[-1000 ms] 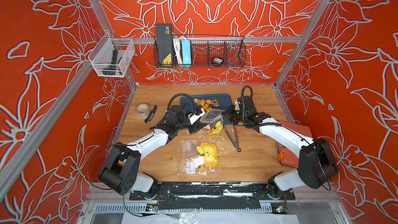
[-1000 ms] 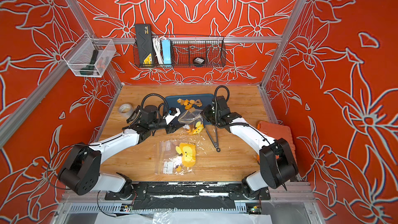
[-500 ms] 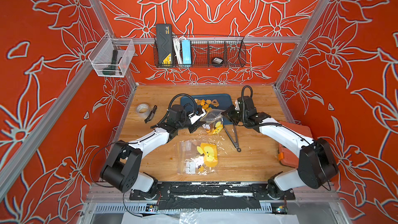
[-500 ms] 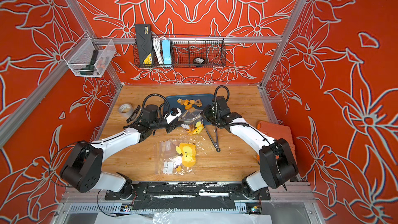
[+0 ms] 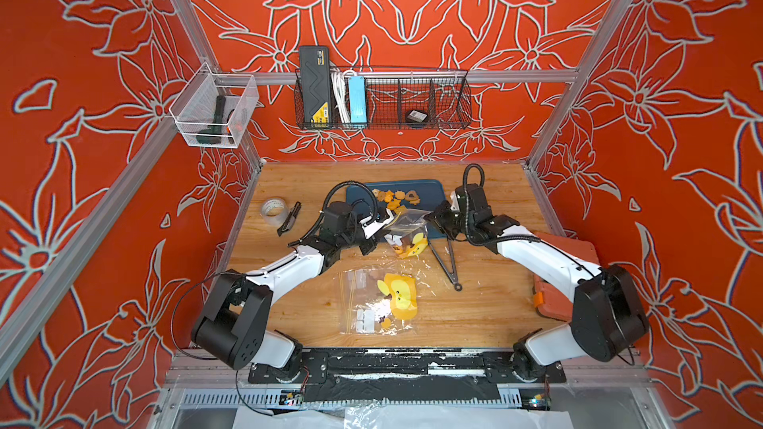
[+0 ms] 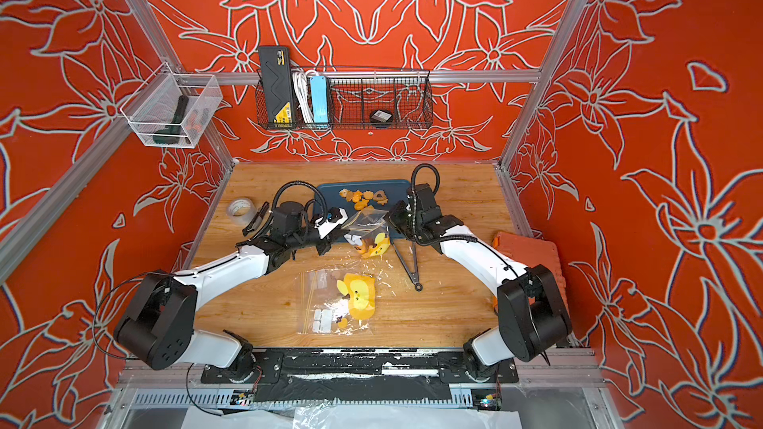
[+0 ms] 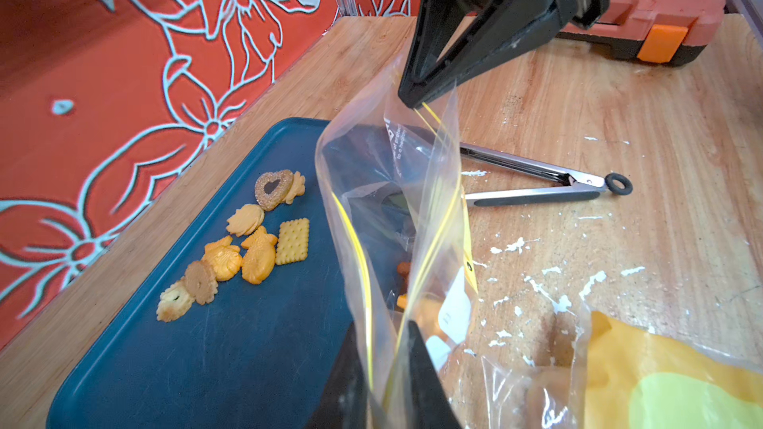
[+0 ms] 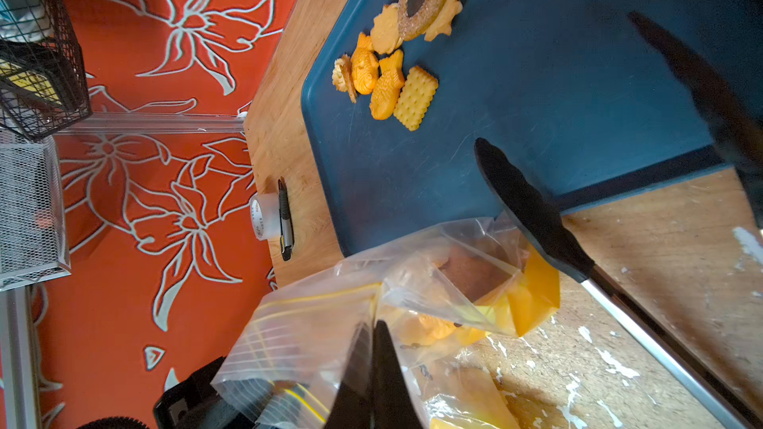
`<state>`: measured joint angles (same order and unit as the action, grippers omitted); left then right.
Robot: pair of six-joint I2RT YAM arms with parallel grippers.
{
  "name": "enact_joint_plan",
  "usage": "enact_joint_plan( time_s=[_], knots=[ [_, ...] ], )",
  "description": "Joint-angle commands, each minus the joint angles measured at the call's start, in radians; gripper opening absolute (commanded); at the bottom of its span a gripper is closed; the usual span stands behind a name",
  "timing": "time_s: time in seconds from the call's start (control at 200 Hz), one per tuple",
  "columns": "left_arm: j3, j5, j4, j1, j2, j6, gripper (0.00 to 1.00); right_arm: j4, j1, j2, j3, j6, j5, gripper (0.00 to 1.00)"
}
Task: Put the cookies into a resealable bag to prevent moisture
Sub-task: Place the ziploc bag at the center of the board.
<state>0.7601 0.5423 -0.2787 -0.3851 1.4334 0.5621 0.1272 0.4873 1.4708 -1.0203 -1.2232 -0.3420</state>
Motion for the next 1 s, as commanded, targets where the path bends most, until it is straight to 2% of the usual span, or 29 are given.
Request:
enact_joint_plan(
  time_s=[0.0, 0.4, 0.586, 0.666, 0.696, 0.786, 0.896, 0.946, 0.996],
  knots=[
    [-0.01, -0.005, -0.007, 0.008, -0.032, 0.025, 0.13, 0.009, -0.006, -0.003, -0.026, 0.005, 0.01, 0.0],
    [-0.029, -0.024, -0.016, 0.015, -0.059, 0.035, 0.1, 0.024, -0.007, -0.007, -0.026, 0.017, 0.017, 0.0],
    [-0.029, -0.017, -0.013, 0.017, -0.06, 0.036, 0.0, 0.031, -0.007, -0.009, -0.027, 0.03, 0.02, 0.0],
    [-0.028, -0.004, -0.008, 0.017, -0.063, 0.034, 0.0, 0.027, -0.007, -0.012, -0.037, 0.073, 0.013, 0.0],
    [-0.028, 0.003, -0.008, 0.017, -0.065, 0.032, 0.0, 0.022, -0.008, -0.016, -0.041, 0.104, 0.01, 0.08],
    [-0.024, 0.035, 0.005, 0.018, -0.067, 0.029, 0.0, -0.013, -0.007, -0.053, -0.031, 0.261, 0.035, 0.41],
    [-0.004, 0.111, 0.048, 0.026, -0.055, 0.037, 0.0, -0.025, -0.011, -0.117, -0.008, 0.545, 0.106, 0.64],
    [0.009, 0.157, 0.063, 0.033, -0.046, 0.033, 0.0, 0.0, -0.015, -0.125, -0.013, 0.686, 0.123, 0.67],
    [0.022, 0.198, 0.075, 0.042, -0.036, 0.026, 0.0, 0.012, -0.022, -0.12, -0.007, 0.817, 0.121, 0.62]
  ],
)
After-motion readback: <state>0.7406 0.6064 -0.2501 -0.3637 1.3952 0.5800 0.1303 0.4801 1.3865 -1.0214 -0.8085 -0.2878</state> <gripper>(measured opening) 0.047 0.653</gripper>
